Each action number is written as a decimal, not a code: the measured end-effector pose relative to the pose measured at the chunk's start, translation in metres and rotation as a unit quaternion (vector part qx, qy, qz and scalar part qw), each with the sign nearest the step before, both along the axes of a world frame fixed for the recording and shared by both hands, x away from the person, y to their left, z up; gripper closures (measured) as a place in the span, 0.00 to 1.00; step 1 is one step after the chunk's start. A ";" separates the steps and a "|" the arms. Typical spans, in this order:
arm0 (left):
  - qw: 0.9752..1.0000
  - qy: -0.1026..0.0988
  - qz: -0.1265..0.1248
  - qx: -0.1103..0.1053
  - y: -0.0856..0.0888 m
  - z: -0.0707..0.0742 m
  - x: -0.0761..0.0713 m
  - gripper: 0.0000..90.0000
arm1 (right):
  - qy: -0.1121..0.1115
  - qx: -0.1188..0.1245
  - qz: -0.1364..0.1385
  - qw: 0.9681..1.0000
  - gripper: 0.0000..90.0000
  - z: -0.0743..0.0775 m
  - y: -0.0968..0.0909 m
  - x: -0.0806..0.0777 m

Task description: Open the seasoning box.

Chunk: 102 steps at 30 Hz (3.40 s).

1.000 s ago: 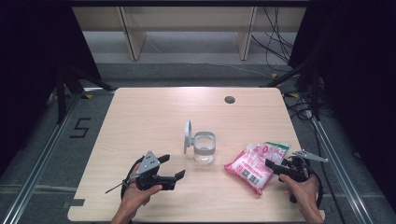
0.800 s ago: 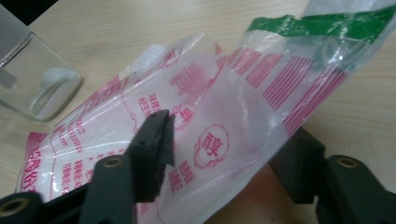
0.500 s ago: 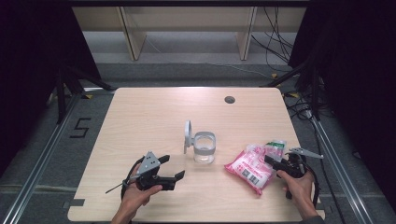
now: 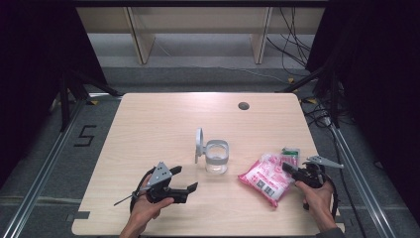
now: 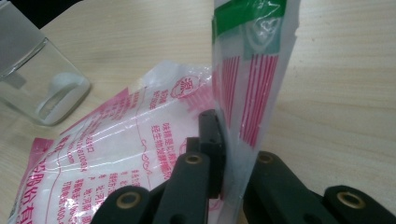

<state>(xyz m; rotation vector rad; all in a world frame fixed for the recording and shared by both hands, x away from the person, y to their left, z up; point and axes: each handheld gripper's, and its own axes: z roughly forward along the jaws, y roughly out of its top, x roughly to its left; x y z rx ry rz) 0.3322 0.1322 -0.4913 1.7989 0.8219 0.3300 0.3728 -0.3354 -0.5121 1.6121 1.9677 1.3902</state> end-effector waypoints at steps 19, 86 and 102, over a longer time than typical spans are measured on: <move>0.999 -0.013 -0.043 0.003 -0.041 -0.001 -0.014 0.22 | -0.126 -0.005 0.068 0.990 1.00 0.060 0.034 -0.024; 0.997 -0.066 0.030 0.001 -0.194 -0.011 0.015 0.73 | -0.210 -0.091 0.197 0.953 1.00 0.189 0.119 -0.006; 0.994 -0.046 0.066 -0.070 -0.200 -0.011 0.019 0.73 | -0.203 -0.094 0.194 0.955 1.00 0.189 0.148 0.013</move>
